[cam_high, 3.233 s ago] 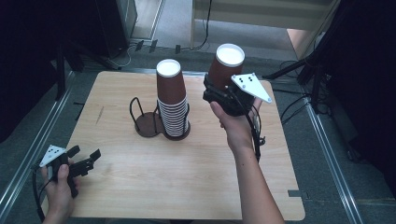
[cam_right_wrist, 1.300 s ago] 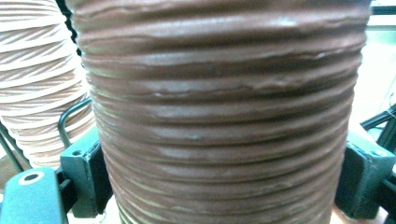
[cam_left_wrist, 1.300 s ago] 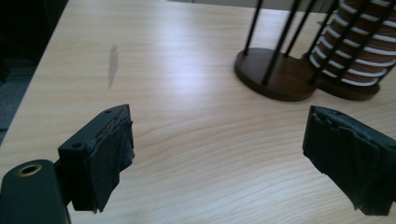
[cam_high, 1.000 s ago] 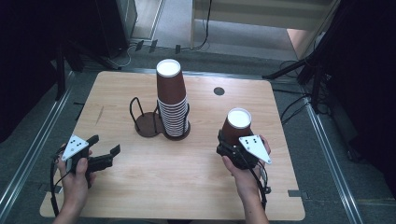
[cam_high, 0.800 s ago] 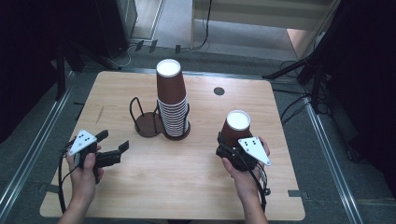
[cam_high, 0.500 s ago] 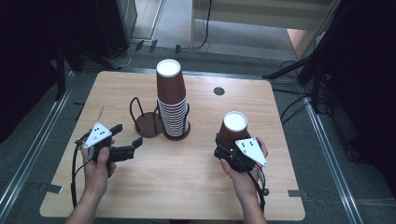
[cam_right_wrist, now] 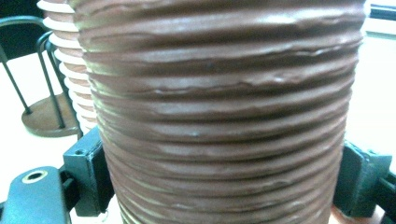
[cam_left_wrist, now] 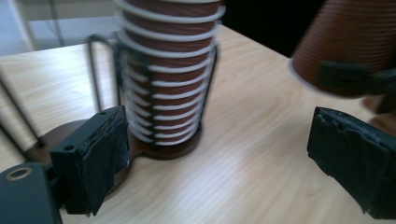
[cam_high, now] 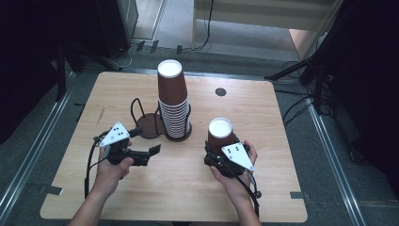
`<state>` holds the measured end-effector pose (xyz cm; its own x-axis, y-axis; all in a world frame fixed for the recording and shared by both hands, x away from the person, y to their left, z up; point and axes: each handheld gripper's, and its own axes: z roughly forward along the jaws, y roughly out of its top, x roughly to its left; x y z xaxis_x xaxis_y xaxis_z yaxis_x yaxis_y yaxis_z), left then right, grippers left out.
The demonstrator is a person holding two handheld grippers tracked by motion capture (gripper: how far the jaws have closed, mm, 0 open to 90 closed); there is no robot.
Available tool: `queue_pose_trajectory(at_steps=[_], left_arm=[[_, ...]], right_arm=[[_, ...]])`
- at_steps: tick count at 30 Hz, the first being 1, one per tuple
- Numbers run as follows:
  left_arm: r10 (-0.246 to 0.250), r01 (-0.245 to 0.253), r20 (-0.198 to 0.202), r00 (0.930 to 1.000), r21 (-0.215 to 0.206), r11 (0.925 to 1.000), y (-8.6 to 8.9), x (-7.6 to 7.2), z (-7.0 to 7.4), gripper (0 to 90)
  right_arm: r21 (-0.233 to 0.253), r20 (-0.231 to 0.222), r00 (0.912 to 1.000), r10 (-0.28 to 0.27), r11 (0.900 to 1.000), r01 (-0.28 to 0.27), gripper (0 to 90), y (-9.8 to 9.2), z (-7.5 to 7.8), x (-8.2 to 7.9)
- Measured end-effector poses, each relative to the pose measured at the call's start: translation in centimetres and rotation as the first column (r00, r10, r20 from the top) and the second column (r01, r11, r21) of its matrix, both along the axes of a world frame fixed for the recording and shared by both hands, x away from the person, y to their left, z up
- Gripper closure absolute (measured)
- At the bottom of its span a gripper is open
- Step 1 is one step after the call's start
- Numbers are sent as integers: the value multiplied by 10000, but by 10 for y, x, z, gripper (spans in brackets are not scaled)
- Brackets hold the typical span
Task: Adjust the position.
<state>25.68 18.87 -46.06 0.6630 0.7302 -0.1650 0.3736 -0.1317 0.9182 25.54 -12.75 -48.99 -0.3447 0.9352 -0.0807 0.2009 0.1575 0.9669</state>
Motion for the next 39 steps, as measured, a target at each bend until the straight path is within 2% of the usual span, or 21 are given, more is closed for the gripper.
queue_pose_trajectory(at_steps=[5,9,14,21,24,26,31,39], left_arm=[[-589,588,56,9983,156,9981,-13,-6,5,62],[-734,730,78,9973,374,9966,-20,-8,6,63],[-1025,1023,35,9947,413,9939,-23,-10,5,63],[-1518,1526,-206,9882,474,9871,-27,-10,3,69],[-1654,1663,-200,9860,635,9840,-31,-11,3,75],[-1609,1619,-208,9868,665,9846,-33,-11,2,103],[-1818,1839,-331,9828,788,9798,-36,-12,1,120],[-2019,2046,-341,9788,1195,9715,-43,-15,-1,121]], right_arm=[[-332,119,9995,282,9991,-278,126,11,-1,-5],[-581,188,9989,426,9974,-414,126,18,-3,-7],[-944,278,9980,559,9941,-531,127,25,-6,-9],[-1658,478,9954,830,9834,-740,127,36,-12,-14],[-1912,519,9939,971,9778,-855,127,41,-15,-15],[-2099,533,9924,1108,9729,-973,128,44,-18,-16],[-2771,647,9873,1451,9531,-1219,129,53,-23,-20],[-3404,695,9814,1787,9290,-1450,129,64,-32,-24]])
